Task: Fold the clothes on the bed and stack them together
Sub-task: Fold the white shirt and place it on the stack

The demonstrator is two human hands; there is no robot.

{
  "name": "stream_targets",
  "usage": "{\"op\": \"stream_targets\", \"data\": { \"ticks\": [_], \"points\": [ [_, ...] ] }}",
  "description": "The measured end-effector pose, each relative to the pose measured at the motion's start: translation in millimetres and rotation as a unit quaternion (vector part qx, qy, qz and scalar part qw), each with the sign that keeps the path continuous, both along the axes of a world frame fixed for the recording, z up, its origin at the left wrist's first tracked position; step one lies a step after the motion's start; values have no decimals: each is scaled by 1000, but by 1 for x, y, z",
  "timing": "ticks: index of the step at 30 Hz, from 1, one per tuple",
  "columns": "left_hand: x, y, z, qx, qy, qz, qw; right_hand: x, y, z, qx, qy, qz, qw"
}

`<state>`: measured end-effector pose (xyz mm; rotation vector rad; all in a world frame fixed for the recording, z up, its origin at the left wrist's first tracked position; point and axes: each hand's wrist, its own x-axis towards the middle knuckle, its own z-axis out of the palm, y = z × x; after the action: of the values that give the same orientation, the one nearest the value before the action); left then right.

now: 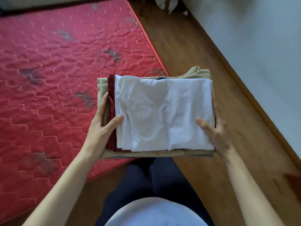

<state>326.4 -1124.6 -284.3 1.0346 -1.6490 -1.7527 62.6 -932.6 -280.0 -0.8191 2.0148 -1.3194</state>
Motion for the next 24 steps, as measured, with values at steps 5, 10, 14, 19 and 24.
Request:
{"op": "stream_targets", "data": {
  "ticks": [5,10,14,19,24],
  "points": [
    [-11,21,35,-15,26,-19,999,-5,29,42,-23,22,-17,999],
    [-43,43,51,-28,42,-11,999,-37,57,56,-26,19,-25,999],
    [-93,62,60,-20,54,-22,998,-80,78,68,-50,47,-27,997],
    [-181,96,65,-33,54,-40,997,-159,119,76,-64,55,-35,996],
    [-271,138,67,-20,63,-45,997,-249,163,85,-64,59,-35,996]
  ]
}}
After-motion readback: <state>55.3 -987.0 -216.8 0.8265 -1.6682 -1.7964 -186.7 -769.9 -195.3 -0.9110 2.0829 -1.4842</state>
